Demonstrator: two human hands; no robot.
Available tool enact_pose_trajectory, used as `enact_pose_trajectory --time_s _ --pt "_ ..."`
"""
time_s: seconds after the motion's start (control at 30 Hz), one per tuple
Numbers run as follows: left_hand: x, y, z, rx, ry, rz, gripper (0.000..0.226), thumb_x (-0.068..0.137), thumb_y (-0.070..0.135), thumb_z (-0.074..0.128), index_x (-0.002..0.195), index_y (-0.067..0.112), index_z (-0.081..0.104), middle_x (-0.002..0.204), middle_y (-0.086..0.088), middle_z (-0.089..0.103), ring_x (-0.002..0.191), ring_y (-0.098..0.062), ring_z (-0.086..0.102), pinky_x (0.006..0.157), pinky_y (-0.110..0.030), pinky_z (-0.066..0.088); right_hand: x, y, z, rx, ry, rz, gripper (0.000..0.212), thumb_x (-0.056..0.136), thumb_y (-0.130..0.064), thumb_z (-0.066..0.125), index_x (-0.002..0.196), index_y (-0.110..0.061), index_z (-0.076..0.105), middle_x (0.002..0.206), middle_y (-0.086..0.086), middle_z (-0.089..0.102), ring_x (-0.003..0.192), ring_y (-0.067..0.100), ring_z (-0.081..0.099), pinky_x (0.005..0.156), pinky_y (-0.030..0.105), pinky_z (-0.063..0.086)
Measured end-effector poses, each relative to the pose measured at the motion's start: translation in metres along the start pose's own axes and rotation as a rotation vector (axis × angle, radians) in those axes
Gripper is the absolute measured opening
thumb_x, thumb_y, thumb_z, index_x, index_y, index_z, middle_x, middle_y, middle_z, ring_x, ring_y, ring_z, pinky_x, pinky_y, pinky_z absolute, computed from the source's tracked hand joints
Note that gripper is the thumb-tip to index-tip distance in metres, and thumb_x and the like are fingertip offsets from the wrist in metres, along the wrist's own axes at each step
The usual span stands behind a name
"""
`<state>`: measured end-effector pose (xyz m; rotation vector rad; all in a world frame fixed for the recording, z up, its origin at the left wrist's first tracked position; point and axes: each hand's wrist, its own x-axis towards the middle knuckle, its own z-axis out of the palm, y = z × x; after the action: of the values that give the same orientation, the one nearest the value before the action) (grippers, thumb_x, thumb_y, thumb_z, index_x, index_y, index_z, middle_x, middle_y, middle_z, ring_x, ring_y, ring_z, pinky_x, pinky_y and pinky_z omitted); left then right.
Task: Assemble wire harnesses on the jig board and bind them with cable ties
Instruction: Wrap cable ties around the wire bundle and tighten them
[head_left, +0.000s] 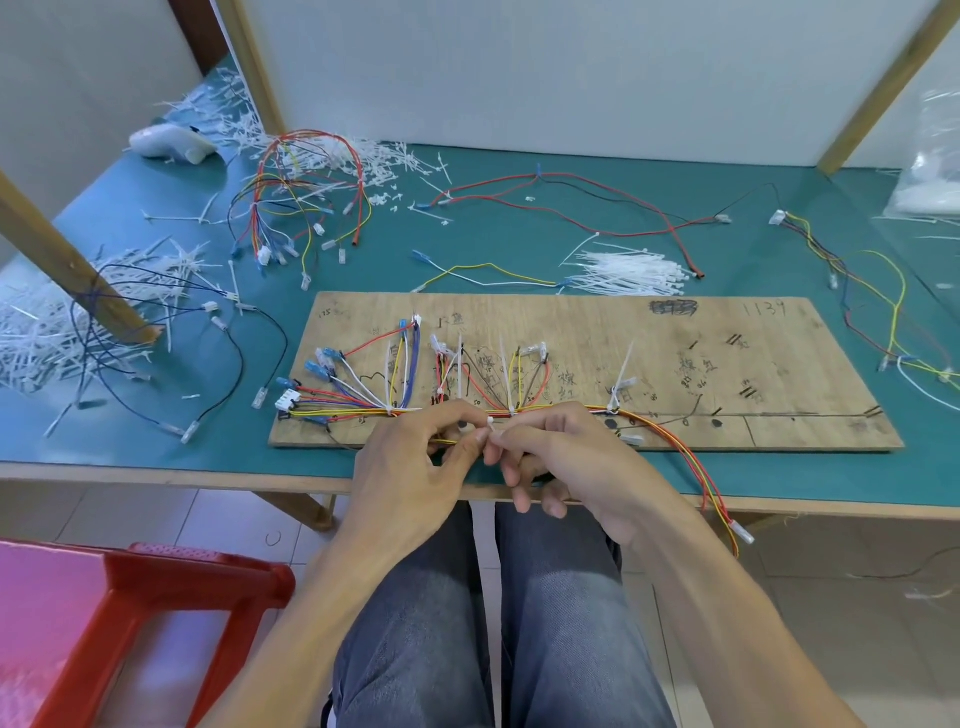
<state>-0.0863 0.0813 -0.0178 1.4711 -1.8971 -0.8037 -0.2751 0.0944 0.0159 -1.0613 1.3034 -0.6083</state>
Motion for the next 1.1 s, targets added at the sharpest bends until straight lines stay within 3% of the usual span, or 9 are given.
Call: enact_pose_trajectory --time_s 0.1,0.33,0.6,0.9,1.1 --pt "0.000 0.000 0.000 -0.005 0.007 -0.001 0.006 0.098 0.045 0.067 0.103 0.046 0.071 0.082 0.014 0.069 0.083 -0.012 0.065 0.073 -0.045 0.055 0.000 -0.001 -0.003 0.018 -0.025 0.000 0.027 0.103 -0.023 0.063 0.090 -0.002 0.074 0.072 0.009 0.060 0.057 0.020 0.061 0.039 0.023 0.032" --pt "0.001 -0.002 0.000 -0.021 -0.006 -0.015 0.006 0.097 0.043 0.068 0.102 0.046 0.071 0.082 0.012 0.069 0.082 -0.017 0.065 0.072 -0.047 0.055 -0.001 -0.001 -0.003 0.017 -0.049 -0.015 0.024 0.103 -0.026 0.062 0.088 -0.013 0.076 0.075 0.009 0.064 0.059 0.020 0.061 0.041 0.024 0.033" --pt "0.003 -0.003 0.001 -0.021 -0.011 -0.021 0.005 0.096 0.045 0.068 0.100 0.046 0.071 0.082 0.012 0.070 0.084 -0.015 0.066 0.073 -0.048 0.056 -0.001 0.001 -0.004 0.019 -0.047 -0.018 0.027 0.103 -0.027 0.062 0.089 -0.007 0.075 0.076 0.010 0.065 0.060 0.021 0.061 0.042 0.025 0.033" --pt "0.000 -0.004 0.002 0.013 -0.006 -0.022 0.013 0.096 0.034 0.071 0.102 0.045 0.073 0.083 0.018 0.072 0.084 -0.012 0.066 0.073 -0.044 0.055 0.004 0.004 -0.007 0.057 -0.054 -0.015 0.027 0.104 -0.027 0.065 0.091 -0.007 0.078 0.075 0.008 0.066 0.059 0.018 0.060 0.042 0.022 0.036" --pt "-0.001 -0.005 0.003 -0.013 0.008 0.023 0.015 0.097 0.040 0.071 0.109 0.047 0.077 0.098 0.026 0.074 0.095 -0.006 0.069 0.079 -0.043 0.058 0.006 0.014 0.001 0.169 0.100 -0.082 0.021 0.102 -0.019 0.069 0.098 -0.001 0.078 0.076 0.011 0.074 0.058 0.017 0.070 0.038 0.021 0.040"
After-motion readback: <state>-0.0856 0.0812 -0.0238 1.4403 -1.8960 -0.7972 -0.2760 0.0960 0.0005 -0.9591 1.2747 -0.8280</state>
